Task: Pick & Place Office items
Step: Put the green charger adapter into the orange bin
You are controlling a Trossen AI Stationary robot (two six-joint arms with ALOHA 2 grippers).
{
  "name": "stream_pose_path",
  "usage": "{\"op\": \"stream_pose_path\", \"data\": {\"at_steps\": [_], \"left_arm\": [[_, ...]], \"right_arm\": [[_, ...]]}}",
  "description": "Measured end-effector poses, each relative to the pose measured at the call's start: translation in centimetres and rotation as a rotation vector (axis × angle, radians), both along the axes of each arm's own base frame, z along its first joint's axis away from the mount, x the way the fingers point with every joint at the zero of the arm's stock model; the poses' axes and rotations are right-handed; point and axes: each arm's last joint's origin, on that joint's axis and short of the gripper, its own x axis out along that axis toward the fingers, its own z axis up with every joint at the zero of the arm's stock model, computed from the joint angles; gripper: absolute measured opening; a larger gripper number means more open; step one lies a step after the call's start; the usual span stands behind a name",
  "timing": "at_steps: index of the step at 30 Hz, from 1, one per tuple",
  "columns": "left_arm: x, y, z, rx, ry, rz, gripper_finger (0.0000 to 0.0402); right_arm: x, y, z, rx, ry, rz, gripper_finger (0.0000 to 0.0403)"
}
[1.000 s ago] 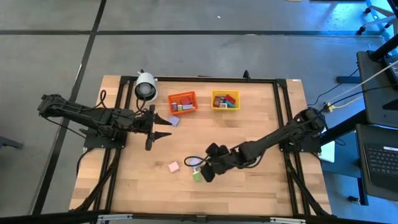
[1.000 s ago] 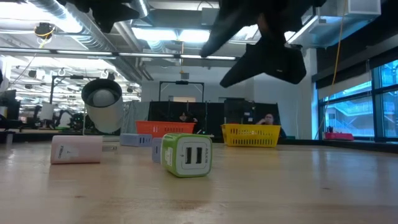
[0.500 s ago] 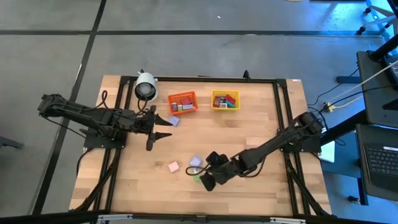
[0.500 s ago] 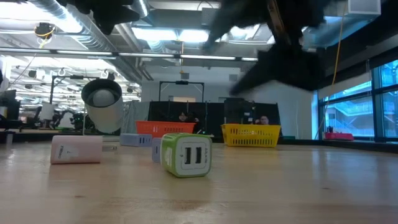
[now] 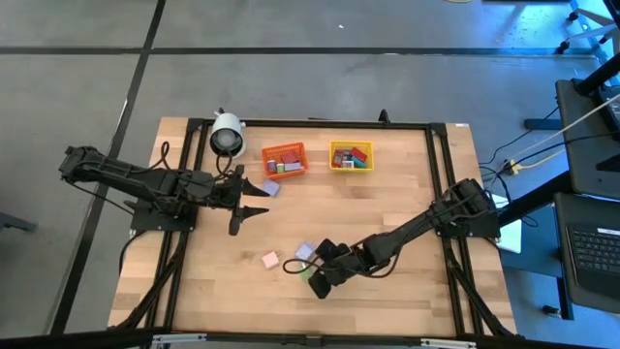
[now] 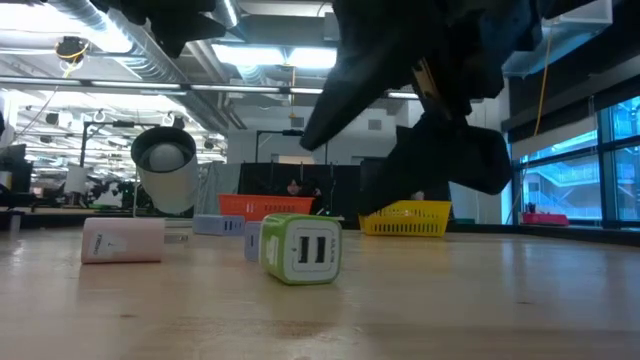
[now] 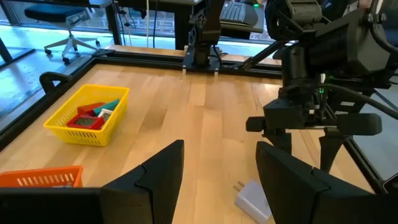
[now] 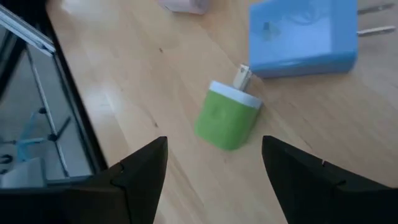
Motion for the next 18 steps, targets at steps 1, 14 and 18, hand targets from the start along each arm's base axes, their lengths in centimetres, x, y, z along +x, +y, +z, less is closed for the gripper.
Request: {"op": "stream_pose_path", "data": {"at_steps": [1,14,18], "left_arm": [[0.0,0.0,0.0,0.000,0.000,0.000,0.0196],[0.6,-0.6,-0.1,-0.072,-0.010,-0.137,0.0196],[0.7,-0.7,0.5,-0.092,-0.038,-0.175,0.0196]], "right_arm": [[0.0,0.0,0.0,0.004,-0.002,-0.006,0.0263],[1.0,-2.8,1.4,-0.180,-0.082,-0.017,0.0243],[-0.2,-4.3,4.1,-0.326,-0.068,-0.026,0.0206]]}}
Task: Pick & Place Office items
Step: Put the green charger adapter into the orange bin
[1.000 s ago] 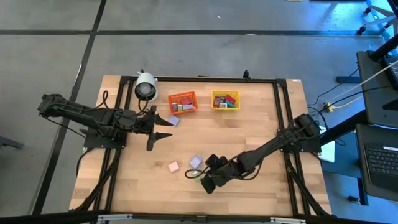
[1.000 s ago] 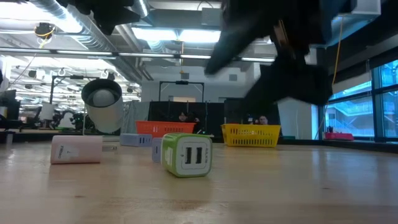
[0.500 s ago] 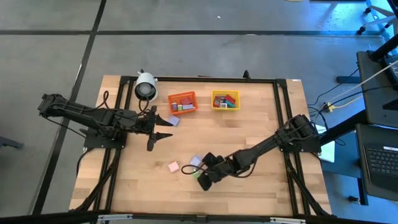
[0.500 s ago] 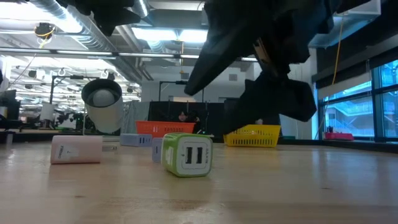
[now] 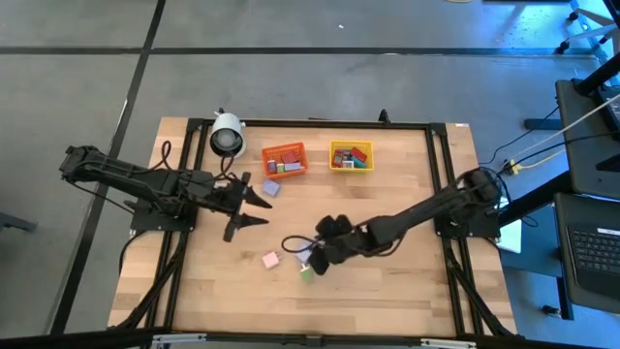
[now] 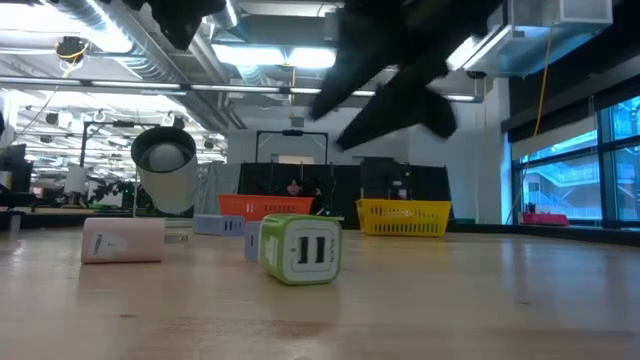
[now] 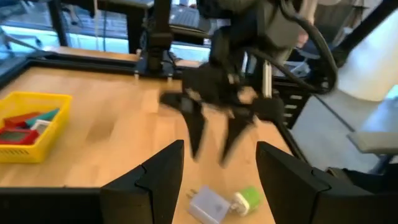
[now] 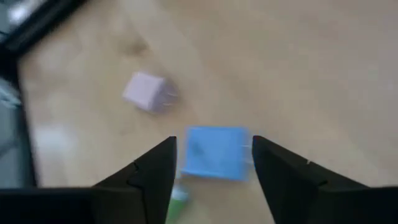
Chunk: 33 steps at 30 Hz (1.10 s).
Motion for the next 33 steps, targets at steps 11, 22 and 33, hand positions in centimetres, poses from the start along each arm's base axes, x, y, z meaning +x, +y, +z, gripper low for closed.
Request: {"op": "stream_pose_path", "data": {"at_steps": [11,22,33], "left_arm": [[0.4,-1.4,-1.5,-0.067,0.138,-0.196,0.0196],[5.4,-4.8,-3.8,0.075,0.379,-0.302,0.0196],[10.6,-7.3,-3.7,0.507,0.513,-0.282,0.0196]], "right_arm": [[-5.7,-2.2,5.9,-0.312,0.088,-0.076,0.0210],[-9.0,-6.6,10.4,-0.458,0.093,-0.173,0.0246],[-10.5,-8.5,10.5,-0.538,0.231,-0.186,0.0245]]}}
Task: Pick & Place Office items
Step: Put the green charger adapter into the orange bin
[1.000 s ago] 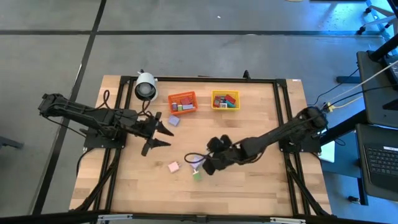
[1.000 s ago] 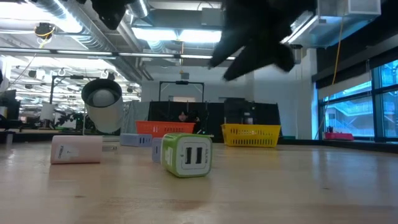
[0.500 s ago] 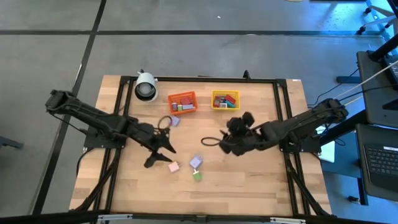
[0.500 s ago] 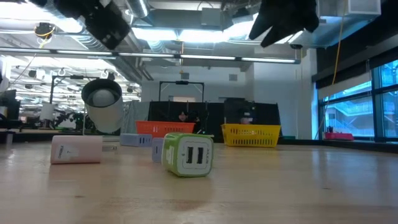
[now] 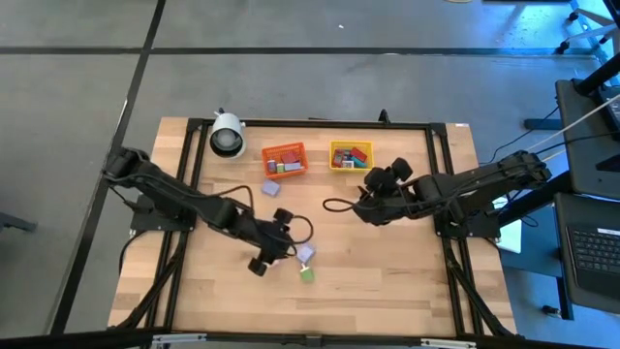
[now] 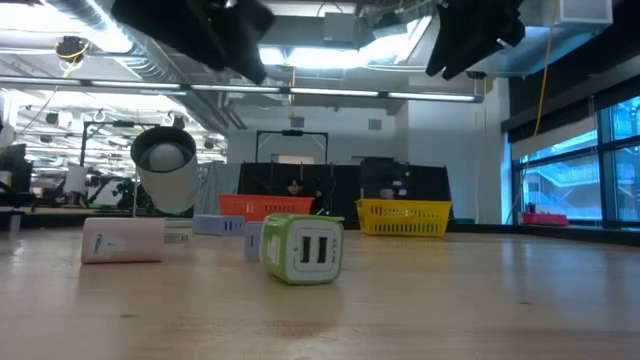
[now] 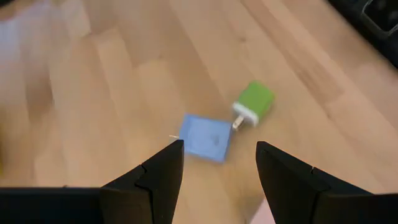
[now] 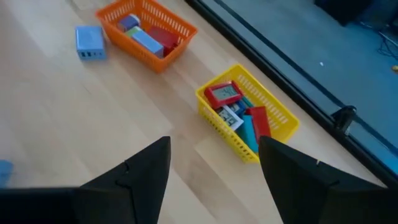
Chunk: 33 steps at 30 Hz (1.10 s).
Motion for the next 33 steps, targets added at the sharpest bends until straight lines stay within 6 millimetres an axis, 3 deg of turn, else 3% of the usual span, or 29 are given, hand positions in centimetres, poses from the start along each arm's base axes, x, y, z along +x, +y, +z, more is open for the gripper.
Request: {"op": "stream_pose_path", "data": {"at_steps": [6,15,25,33], "left_arm": [[2.1,-1.0,-1.3,0.064,0.077,-0.068,0.0196],[4.1,-2.2,-4.5,0.169,0.220,-0.162,0.0196],[5.1,-3.2,-3.8,0.116,0.107,-0.250,0.0196],[5.2,-3.4,-3.9,0.124,0.091,-0.284,0.0196]], "right_arm": [[-0.7,-0.5,-0.2,-0.065,0.082,-0.019,0.0245],[-0.8,-3.6,-0.3,-0.111,0.158,-0.132,0.0245],[-0.8,-6.9,-0.3,-0.120,0.207,-0.226,0.0245],[-0.7,-8.0,-0.3,-0.119,0.205,-0.257,0.0245]]}}
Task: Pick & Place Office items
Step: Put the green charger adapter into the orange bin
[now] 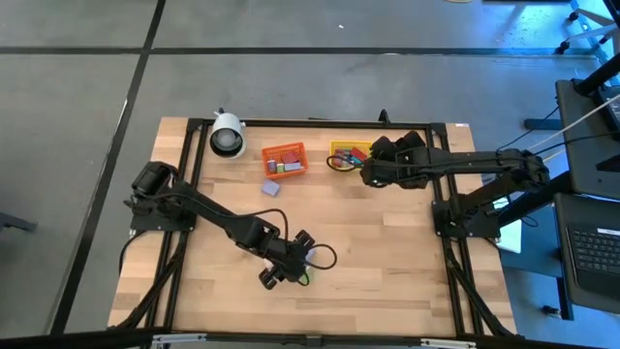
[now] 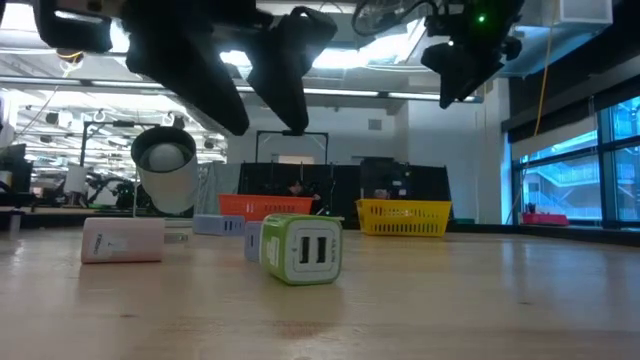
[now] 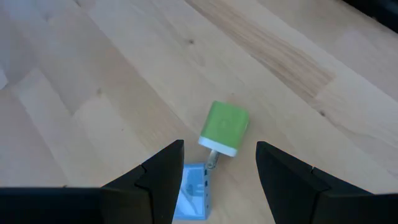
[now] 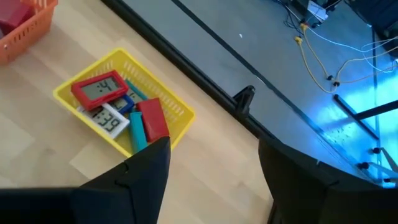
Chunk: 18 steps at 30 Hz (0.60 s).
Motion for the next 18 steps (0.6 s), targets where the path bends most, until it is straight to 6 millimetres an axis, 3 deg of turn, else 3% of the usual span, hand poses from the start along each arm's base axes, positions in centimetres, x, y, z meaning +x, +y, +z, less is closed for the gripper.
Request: {"op": "stream_pose_path", "data": {"at_steps": [9,18], "left_arm": [[1.0,0.2,-3.3,-0.010,0.078,-0.022,0.0196],[1.8,-0.2,-2.9,-0.014,-0.010,-0.060,0.0196]], "right_arm": [[0.3,0.0,0.0,0.015,-0.020,0.013,0.0245],[0.6,0.2,0.0,0.064,-0.042,0.038,0.0245]]}}
